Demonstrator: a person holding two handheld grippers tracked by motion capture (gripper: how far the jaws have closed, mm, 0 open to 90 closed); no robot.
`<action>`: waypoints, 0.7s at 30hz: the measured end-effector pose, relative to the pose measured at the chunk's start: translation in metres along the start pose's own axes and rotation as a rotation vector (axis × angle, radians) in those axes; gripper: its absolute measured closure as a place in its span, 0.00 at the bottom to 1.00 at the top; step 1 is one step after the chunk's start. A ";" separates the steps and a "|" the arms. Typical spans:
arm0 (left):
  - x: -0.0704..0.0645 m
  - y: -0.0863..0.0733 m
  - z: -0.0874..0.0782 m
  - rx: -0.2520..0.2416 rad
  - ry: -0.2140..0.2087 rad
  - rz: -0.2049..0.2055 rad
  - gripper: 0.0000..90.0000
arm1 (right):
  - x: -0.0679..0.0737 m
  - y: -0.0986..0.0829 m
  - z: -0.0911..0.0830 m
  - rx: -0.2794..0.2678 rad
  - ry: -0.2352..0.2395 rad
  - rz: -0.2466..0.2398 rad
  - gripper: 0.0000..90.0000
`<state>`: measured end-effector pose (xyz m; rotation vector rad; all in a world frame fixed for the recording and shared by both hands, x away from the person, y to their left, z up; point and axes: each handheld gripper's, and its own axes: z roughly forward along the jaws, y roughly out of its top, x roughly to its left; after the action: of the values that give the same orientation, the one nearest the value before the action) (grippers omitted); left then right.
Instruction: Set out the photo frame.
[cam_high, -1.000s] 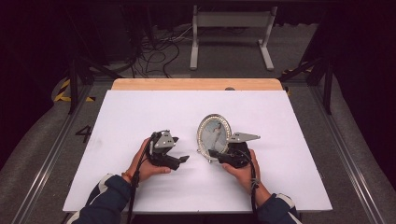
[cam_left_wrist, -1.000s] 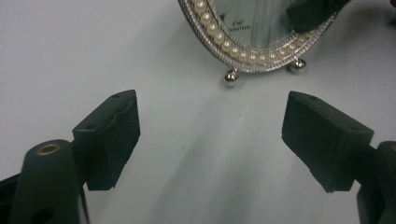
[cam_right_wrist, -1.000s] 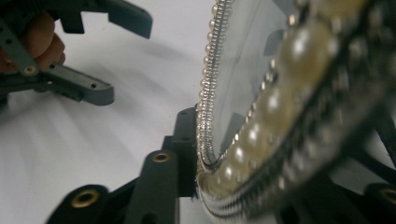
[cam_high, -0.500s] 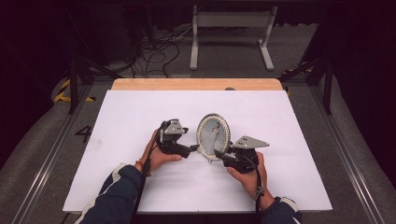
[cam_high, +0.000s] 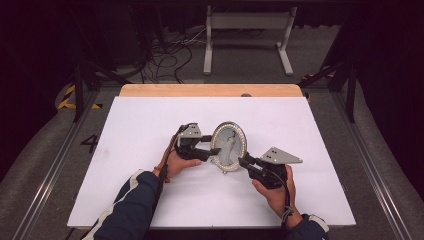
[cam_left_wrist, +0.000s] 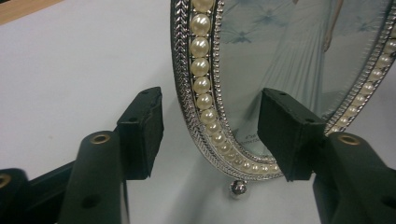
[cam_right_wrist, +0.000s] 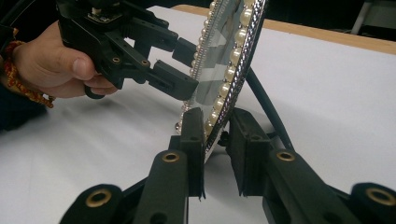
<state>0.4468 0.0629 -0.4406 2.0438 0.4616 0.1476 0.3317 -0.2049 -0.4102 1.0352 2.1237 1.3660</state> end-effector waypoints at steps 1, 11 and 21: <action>-0.001 0.000 0.000 0.006 -0.010 0.008 0.52 | -0.001 0.000 0.000 0.001 0.003 0.006 0.85; -0.001 -0.001 -0.004 0.022 -0.005 0.006 0.58 | -0.007 0.001 -0.001 -0.016 -0.002 0.019 0.91; -0.004 -0.003 -0.012 0.026 -0.012 0.020 0.62 | -0.015 0.000 0.000 -0.009 -0.015 0.030 0.88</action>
<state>0.4387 0.0722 -0.4364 2.0746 0.4377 0.1419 0.3411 -0.2164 -0.4106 1.0747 2.0974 1.3758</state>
